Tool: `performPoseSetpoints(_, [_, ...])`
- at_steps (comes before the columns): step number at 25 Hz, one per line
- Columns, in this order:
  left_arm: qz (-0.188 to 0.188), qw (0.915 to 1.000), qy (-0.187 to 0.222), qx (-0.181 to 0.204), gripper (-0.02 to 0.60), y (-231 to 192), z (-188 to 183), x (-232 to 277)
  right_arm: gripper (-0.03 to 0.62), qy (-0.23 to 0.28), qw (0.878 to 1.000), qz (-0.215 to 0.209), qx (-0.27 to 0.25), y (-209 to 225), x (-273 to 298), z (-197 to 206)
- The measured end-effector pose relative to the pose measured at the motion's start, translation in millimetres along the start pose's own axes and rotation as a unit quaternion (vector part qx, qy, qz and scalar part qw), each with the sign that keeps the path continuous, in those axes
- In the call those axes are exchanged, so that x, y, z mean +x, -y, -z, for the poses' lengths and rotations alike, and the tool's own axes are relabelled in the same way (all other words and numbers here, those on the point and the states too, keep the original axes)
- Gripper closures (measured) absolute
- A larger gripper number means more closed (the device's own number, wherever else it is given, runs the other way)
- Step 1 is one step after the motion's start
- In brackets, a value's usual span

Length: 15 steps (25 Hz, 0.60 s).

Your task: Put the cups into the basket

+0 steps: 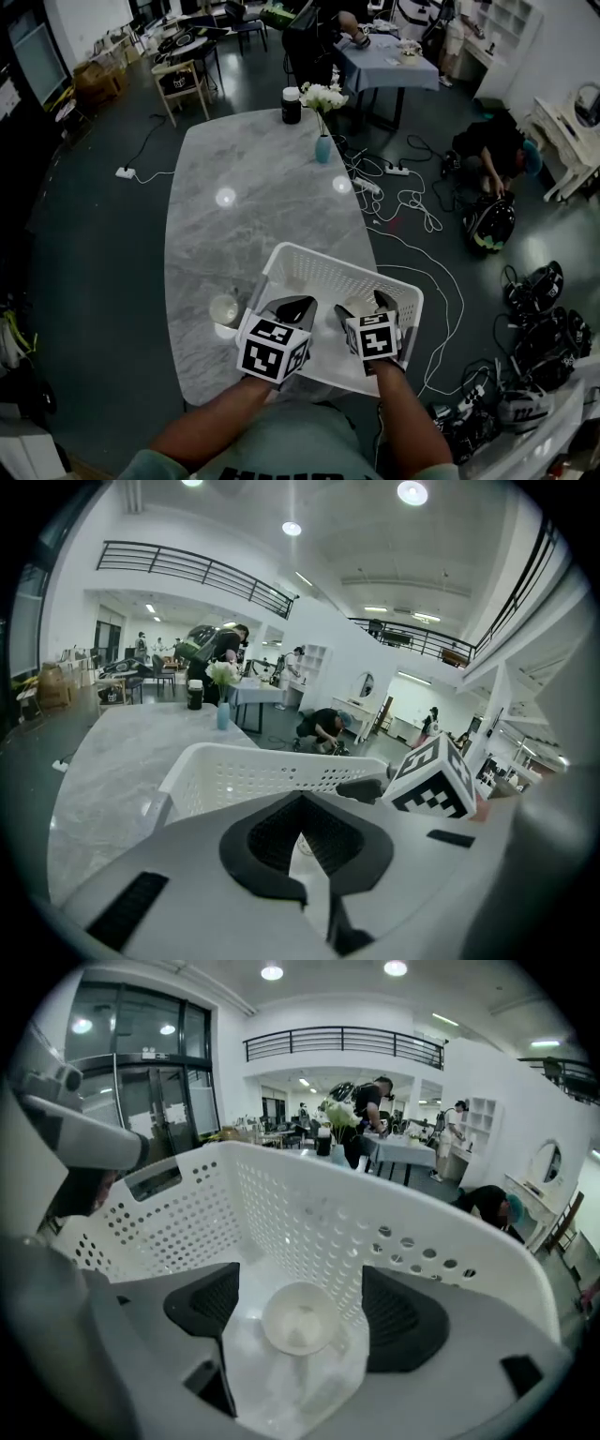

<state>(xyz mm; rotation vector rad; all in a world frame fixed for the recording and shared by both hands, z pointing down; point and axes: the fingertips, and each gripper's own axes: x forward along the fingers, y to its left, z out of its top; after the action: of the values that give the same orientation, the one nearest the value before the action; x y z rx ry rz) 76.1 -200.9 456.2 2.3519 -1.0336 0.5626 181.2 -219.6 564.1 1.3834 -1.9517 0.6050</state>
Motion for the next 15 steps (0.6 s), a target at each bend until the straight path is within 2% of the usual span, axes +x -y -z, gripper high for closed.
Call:
performPoseSetpoints(8, [-0.003, 0.9998, 0.018, 0.002, 0.581, 6.3, -2.3, -15.8, 0.206, 0.070, 0.997, 0.005, -0.012, -16.0, -58.0, -43.1])
performPoseSetpoints(15, [-0.001, 0.9990, 0.043, 0.009, 0.581, 11.1, -2.2, -39.3, 0.213, 0.106, 0.994, -0.010, -0.010, -51.5, -107.4, -52.9])
